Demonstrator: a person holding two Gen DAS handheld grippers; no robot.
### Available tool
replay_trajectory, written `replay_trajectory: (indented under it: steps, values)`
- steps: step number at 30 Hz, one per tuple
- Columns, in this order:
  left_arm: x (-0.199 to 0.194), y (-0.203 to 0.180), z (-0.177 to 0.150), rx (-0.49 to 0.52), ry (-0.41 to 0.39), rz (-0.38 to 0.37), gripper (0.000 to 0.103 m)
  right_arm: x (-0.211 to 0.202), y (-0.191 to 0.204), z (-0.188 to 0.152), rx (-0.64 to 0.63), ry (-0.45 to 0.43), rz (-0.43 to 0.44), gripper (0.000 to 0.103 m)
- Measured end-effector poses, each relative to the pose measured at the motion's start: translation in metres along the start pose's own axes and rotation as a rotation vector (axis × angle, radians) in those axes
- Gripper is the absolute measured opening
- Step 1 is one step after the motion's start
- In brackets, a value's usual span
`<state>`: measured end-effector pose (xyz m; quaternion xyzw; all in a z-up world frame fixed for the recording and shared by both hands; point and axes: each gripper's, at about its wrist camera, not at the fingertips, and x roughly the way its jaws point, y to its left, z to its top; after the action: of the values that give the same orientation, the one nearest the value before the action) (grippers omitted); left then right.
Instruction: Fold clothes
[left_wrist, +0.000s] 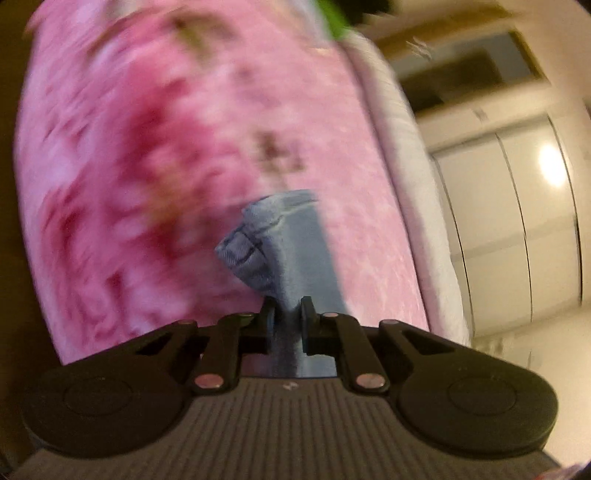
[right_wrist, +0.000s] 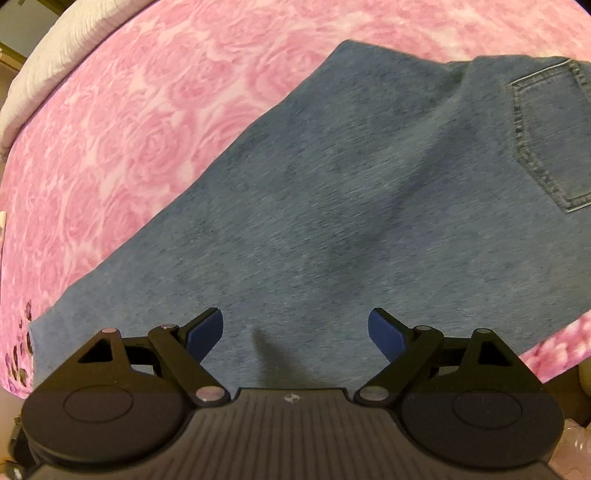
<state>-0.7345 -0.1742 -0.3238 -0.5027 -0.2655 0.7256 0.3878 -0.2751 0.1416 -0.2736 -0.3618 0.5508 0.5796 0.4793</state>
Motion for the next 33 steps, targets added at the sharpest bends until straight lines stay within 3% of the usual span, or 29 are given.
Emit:
replay_trajectory:
  steps: [3, 6, 10, 12, 16, 19, 22, 26, 30, 33]
  values:
    - [-0.001, -0.062, -0.004, 0.236, 0.03, -0.03, 0.009, -0.012, -0.015, 0.001, 0.032, -0.024, -0.012, 0.089]
    - [0.004, -0.127, -0.028, 0.409, 0.088, -0.135, 0.009, -0.024, -0.033, 0.005, 0.063, -0.051, -0.014, 0.089]
    - [0.027, -0.197, -0.096, 0.557, 0.248, -0.312, 0.008, -0.04, -0.063, 0.007, 0.106, -0.084, -0.006, 0.089]
    - [0.048, -0.216, -0.147, 0.575, 0.366, -0.372, 0.008, -0.048, -0.081, 0.006, 0.124, -0.092, -0.001, 0.088]
    - [0.087, -0.224, -0.239, 0.597, 0.606, -0.281, 0.01, -0.06, -0.122, 0.002, 0.16, -0.09, 0.0, 0.089]
    - [0.075, -0.23, -0.26, 0.614, 0.617, -0.238, 0.01, -0.071, -0.152, 0.0, 0.193, -0.09, 0.004, 0.089]
    - [0.057, -0.233, -0.242, 0.628, 0.566, -0.128, 0.01, -0.074, -0.172, -0.002, 0.208, -0.081, 0.029, 0.088]
    - [0.041, -0.236, -0.196, 0.657, 0.481, 0.052, 0.018, -0.065, -0.169, -0.002, 0.197, -0.058, 0.126, 0.081]
    - [0.042, -0.231, -0.153, 0.699, 0.456, 0.151, 0.018, -0.051, -0.136, -0.004, 0.135, -0.042, 0.212, 0.071]
    - [0.049, -0.219, -0.131, 0.715, 0.465, 0.169, 0.018, -0.034, -0.105, -0.008, 0.115, -0.024, 0.258, 0.065]
